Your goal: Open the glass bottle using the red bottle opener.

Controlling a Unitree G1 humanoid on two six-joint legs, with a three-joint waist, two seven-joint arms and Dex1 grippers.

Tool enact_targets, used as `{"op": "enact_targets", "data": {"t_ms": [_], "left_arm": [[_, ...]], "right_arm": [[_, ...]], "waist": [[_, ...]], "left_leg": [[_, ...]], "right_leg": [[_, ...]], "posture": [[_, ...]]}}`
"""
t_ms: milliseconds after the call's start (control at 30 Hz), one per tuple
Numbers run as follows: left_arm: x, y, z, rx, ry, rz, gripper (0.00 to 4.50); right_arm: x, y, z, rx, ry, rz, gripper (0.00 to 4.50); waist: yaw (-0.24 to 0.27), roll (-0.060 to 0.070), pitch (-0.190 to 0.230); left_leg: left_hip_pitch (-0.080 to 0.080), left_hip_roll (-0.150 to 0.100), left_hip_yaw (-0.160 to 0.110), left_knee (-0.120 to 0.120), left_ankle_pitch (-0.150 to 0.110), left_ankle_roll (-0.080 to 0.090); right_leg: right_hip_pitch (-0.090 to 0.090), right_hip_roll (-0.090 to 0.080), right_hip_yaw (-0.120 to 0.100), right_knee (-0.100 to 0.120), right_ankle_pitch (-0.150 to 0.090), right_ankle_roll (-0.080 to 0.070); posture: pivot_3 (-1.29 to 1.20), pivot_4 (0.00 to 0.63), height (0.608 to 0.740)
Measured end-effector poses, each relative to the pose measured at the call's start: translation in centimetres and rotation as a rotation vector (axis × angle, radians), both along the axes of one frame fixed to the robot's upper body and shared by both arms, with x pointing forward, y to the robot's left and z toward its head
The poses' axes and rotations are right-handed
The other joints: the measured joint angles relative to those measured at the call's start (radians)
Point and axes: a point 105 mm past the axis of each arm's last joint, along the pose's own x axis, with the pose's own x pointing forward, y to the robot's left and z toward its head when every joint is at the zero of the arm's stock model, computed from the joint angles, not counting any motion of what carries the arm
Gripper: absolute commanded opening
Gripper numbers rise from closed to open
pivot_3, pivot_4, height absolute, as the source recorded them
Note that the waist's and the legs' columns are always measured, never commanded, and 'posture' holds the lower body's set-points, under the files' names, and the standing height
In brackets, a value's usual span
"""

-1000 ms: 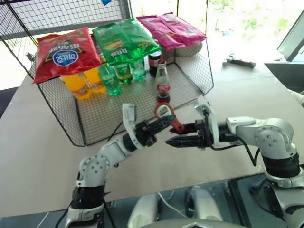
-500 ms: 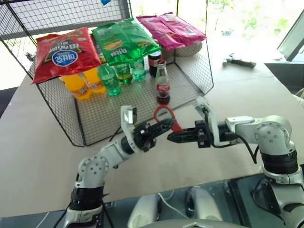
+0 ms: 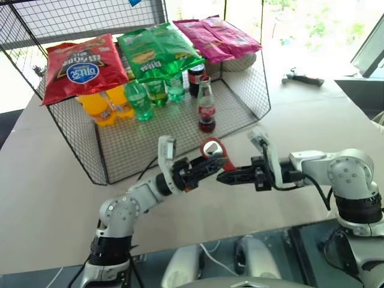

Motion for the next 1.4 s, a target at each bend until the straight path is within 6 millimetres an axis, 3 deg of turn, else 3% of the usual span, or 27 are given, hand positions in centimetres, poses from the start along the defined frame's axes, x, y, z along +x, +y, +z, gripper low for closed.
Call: {"op": "enact_targets", "data": {"t_ms": [100,200,400,667,900,1200,1400], "left_arm": [[1.6,1.4,0.3,0.043,-0.070,0.168,4.49],[3.1,2.0,0.6,0.093,-0.169,0.326,4.49],[6.3,1.9,0.9,0.283,-0.414,0.571,4.49],[10.7,2.6,1.4,0.493,-0.661,0.851,4.49],[13.6,1.9,1.6,0.531,-0.700,0.874,4.49],[16.0,-0.3,0.7,0.526,-0.629,0.830,4.49],[16.8,-0.3,0.3,0.530,-0.576,0.829,4.49]], "right_arm": [[2.2,-2.6,-1.2,-0.021,-0.054,-0.235,0.00],[5.5,-4.8,-0.4,-0.043,-0.235,-0.473,0.00],[8.2,-6.6,1.3,-0.095,-0.540,-0.689,0.00],[9.2,-6.2,3.9,-0.070,-0.815,-0.796,0.00],[8.8,-4.4,3.8,-0.059,-0.850,-0.767,0.00],[8.5,-4.3,3.9,-0.058,-0.866,-0.776,0.00],[8.4,-4.3,3.8,-0.068,-0.869,-0.779,0.00]], "waist": [[0.000,0.000,0.000],[-0.002,0.000,0.000],[0.003,0.000,0.000],[0.000,0.000,0.000],[0.000,0.000,0.000],[-0.001,0.000,0.000],[-0.002,0.000,0.000]], "left_leg": [[0.000,0.000,0.001,-0.001,0.000,0.000],[0.001,0.000,0.002,-0.001,0.000,0.000],[0.000,0.000,0.002,-0.001,0.000,0.000],[0.000,0.000,0.001,-0.002,0.000,0.000],[-0.001,0.000,0.001,-0.002,0.000,0.000],[-0.001,-0.001,0.000,-0.002,0.000,0.000],[-0.001,-0.001,0.000,-0.002,0.000,0.000]], "right_leg": [[0.000,0.000,0.000,-0.003,0.000,0.000],[0.000,0.000,0.002,-0.003,0.001,0.001],[0.000,0.001,0.001,-0.004,0.001,0.001],[0.000,0.000,0.000,-0.005,0.001,0.001],[0.000,0.000,-0.002,-0.005,0.001,0.001],[0.000,0.000,-0.002,-0.005,0.003,0.004],[0.000,0.000,-0.003,-0.005,0.003,0.004]], "posture": [[0.00,0.150,0.735],[0.00,0.150,0.735],[0.00,0.150,0.735],[0.00,0.150,0.735],[0.00,0.150,0.735],[0.00,0.150,0.735],[0.00,0.150,0.735]]}}
